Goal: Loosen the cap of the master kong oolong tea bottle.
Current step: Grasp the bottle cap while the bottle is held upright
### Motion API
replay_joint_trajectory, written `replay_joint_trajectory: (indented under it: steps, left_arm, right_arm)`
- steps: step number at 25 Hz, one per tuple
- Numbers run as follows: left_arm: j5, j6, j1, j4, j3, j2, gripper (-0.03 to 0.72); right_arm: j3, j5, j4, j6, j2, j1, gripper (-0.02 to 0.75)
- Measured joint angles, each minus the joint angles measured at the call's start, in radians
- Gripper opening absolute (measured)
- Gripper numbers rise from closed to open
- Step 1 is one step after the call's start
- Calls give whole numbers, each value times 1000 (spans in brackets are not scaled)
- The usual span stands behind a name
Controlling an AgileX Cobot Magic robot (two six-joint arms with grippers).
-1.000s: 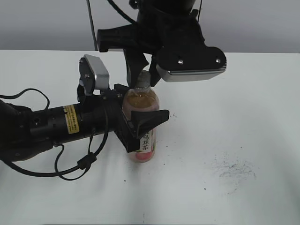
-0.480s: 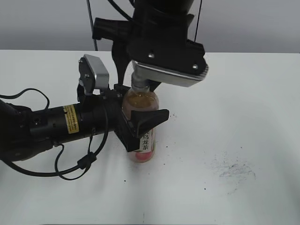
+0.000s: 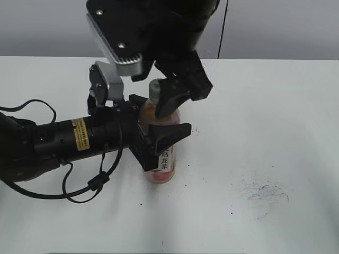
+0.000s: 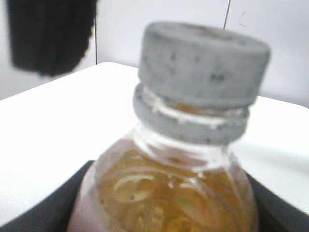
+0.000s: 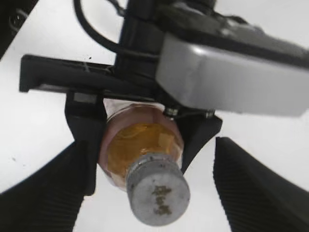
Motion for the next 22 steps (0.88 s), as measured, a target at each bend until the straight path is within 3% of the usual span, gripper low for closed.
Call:
replay_joint_trajectory:
  steps: [5, 13, 18, 22]
  left_arm:
    - [0, 0, 0, 0, 0, 0, 447]
    - [0, 0, 0, 0, 0, 0, 447]
    - [0, 0, 0, 0, 0, 0, 447]
    - [0, 0, 0, 0, 0, 0, 447]
  right_arm:
    - [0, 0, -66, 558, 0, 0, 587]
    - [0, 0, -80, 1260, 0, 0, 568]
    - [0, 0, -82, 1557, 0, 0, 511]
    - [0, 0, -82, 1630, 0, 0, 462]
